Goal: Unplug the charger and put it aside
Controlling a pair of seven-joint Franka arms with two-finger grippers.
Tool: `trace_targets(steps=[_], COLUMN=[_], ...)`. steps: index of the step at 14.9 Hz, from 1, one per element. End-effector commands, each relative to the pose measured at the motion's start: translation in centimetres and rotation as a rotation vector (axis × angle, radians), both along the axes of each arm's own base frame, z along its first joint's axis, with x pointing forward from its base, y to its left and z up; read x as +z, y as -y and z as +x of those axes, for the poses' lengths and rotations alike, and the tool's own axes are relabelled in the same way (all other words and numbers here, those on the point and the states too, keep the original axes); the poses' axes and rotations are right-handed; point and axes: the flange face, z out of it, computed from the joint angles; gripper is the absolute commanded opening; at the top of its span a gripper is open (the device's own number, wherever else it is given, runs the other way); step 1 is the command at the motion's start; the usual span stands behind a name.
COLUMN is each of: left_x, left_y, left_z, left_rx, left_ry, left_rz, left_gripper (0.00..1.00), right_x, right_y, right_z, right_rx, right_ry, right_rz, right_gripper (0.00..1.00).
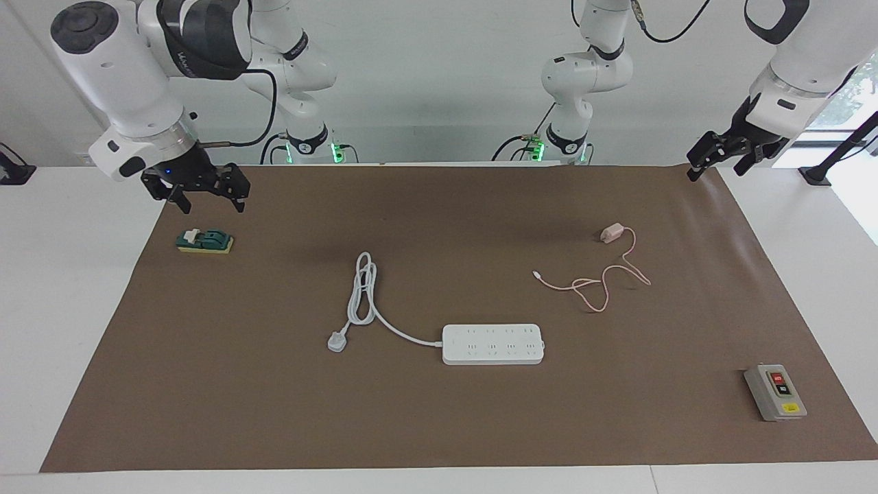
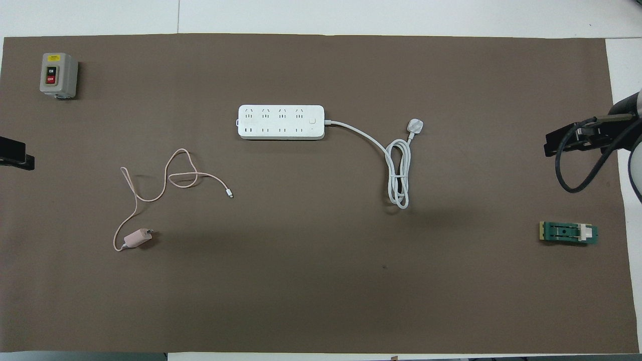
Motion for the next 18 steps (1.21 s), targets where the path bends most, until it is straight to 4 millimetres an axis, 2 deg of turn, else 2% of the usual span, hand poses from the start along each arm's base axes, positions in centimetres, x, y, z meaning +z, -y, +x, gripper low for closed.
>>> trace_targets(steps=[1,5,10,18], left_x=[-0.5,-0.3,-1.7,-1.7], left_y=[0.6,2.1,3.4,3.4], left_z=[0.7,0.9,-0.3,-0.6], left_rx=[-0.011,-0.052,-0.078,-0.144], left_ry=[0.015,0.045,-0.017,-0.028], left_rz=[0.008,-0.047,-0.046,-0.047], left_gripper=[1.0,1.0,1.0,1.0], right_x=[-0.3,-0.3,0.9,1.2], right_y=[0.4,0.7,0.6,0.6], right_z=[0.5,0.2,-0.7,-0.9], right_rx=[-0.007,-0.029,-0.029,-0.027], right_ry=[0.016,0.005,0.014,0.019], right_rz=[0.009,0.01,0.01,0.01], right_gripper=[1.0,1.0,1.0,1.0])
